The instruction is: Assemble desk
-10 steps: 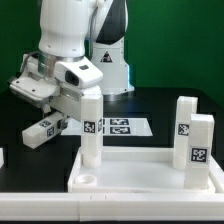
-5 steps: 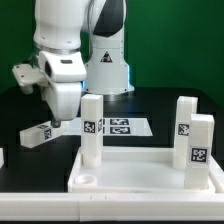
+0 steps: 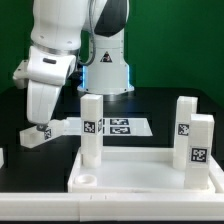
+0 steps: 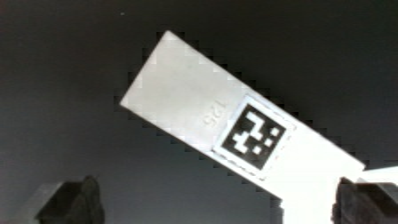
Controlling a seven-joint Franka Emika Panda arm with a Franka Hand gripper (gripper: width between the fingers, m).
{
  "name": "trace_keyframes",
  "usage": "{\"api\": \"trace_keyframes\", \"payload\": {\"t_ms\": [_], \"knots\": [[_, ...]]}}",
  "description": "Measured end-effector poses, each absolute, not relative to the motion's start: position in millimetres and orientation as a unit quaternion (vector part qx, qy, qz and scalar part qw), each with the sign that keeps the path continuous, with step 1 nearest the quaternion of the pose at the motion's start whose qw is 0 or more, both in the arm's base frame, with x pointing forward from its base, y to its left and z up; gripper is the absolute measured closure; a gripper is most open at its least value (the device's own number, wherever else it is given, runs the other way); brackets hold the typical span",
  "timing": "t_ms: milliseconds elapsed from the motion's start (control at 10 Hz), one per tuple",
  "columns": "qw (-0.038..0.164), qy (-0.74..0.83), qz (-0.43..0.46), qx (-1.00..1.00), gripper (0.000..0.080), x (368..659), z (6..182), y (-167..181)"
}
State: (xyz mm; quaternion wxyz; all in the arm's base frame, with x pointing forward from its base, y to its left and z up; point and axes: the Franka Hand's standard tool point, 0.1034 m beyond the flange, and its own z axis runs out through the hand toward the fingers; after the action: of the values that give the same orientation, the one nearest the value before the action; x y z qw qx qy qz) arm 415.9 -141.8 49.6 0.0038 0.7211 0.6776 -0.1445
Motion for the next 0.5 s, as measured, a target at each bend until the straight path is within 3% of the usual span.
{"api": "trace_keyframes", "payload": {"t_ms": [200, 500], "knots": [[0.005, 0.608, -0.134, 0.782, 0.0150, 414, 52.0, -151], [0.002, 0.352, -0.141, 0.925, 0.0150, 405, 52.9, -165]]}}
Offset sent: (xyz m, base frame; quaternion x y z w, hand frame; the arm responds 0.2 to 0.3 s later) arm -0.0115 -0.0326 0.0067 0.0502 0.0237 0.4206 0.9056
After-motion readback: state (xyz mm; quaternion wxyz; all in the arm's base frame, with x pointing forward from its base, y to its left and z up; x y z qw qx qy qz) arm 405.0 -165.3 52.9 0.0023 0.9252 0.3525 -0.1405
